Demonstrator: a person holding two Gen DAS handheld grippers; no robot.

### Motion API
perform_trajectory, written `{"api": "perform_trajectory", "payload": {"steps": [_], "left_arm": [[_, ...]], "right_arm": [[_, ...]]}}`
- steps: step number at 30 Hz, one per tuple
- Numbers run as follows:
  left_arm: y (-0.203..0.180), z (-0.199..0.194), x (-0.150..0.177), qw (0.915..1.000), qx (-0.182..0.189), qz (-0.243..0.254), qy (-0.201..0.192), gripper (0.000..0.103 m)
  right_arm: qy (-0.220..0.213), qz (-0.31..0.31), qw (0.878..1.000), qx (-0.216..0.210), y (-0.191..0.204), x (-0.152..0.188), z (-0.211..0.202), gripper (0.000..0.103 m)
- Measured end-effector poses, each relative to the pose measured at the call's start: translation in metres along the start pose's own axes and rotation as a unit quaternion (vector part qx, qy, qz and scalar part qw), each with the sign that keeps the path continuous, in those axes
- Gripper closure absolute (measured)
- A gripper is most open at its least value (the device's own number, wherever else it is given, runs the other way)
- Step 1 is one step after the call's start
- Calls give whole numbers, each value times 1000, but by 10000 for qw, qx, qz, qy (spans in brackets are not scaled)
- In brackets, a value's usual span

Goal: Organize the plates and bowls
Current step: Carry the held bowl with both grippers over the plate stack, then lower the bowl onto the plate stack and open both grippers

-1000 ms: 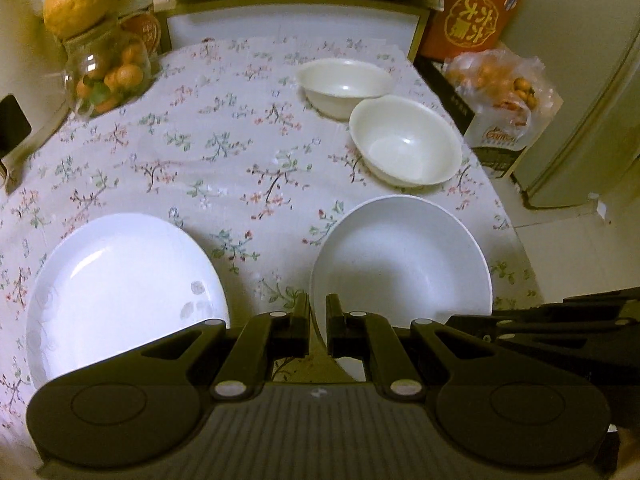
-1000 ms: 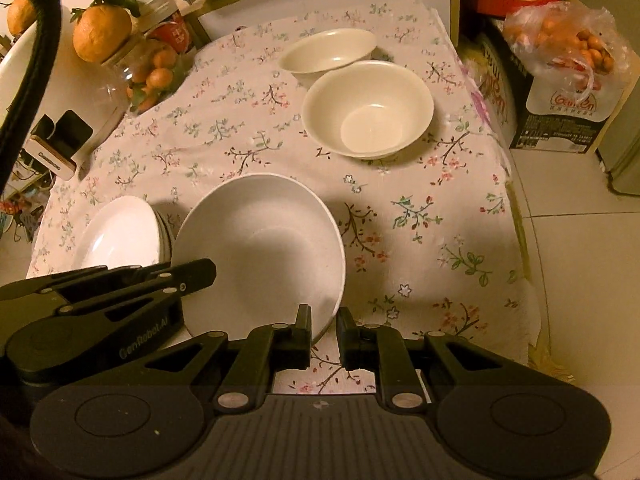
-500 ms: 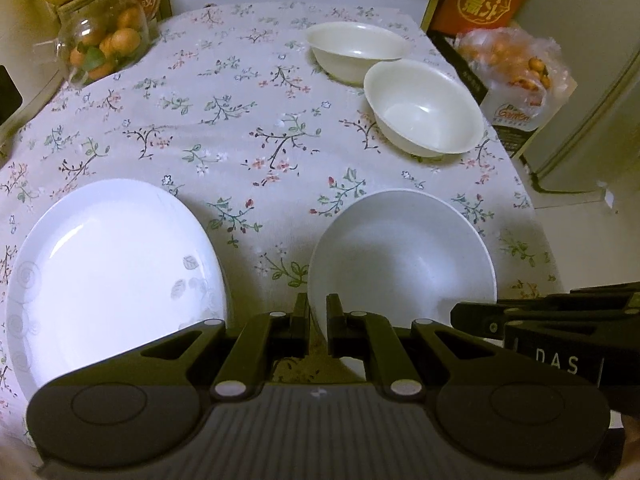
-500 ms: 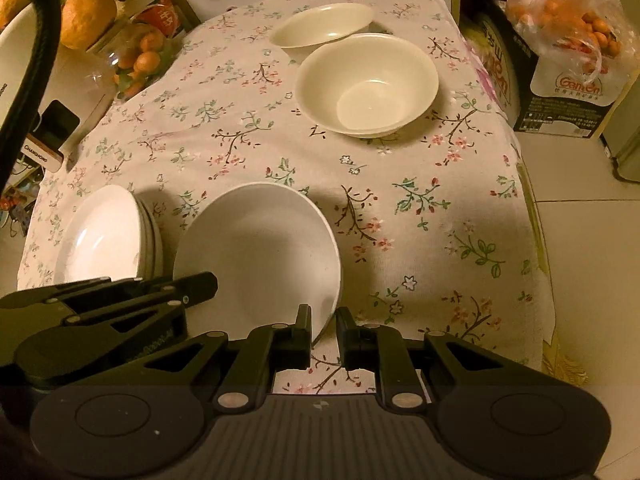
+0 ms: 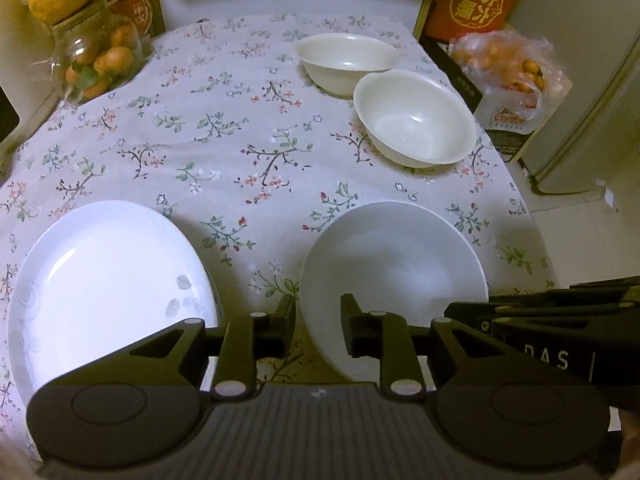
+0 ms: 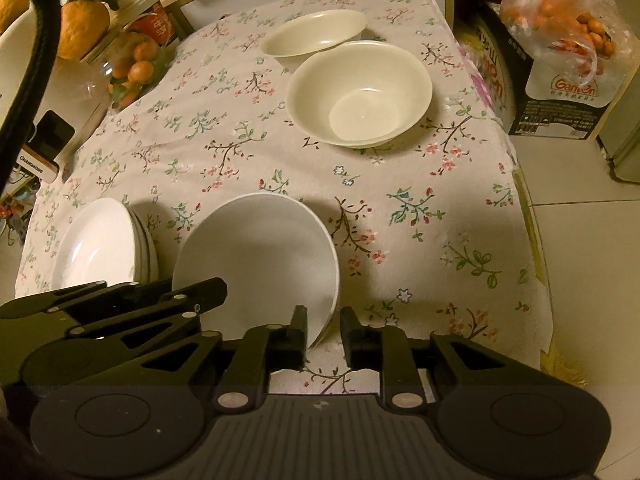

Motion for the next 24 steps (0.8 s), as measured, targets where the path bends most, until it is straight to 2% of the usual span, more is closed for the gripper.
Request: {"api": "perform_trajectory", "payload": {"steps": [12, 24], "left_arm": [[1, -3, -4, 10000, -40, -52, -60, 75], [7, -10, -14, 9996, -13, -229, -157, 63]], "right_arm": [[-89, -10, 9999, 48, -3, -2, -3, 83], [-249, -91, 9996, 92, -3, -8, -11, 75]]}}
Point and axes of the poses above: each gripper's, at about its wrist camera, not at the fingertips, and z roughly the way its jaws point, y to its left, x to its underside, the point moved 9 cm from there along z, roughly the way its jaws point, and after that the axes turned 3 degrees about -x, right-handed, at the moved point
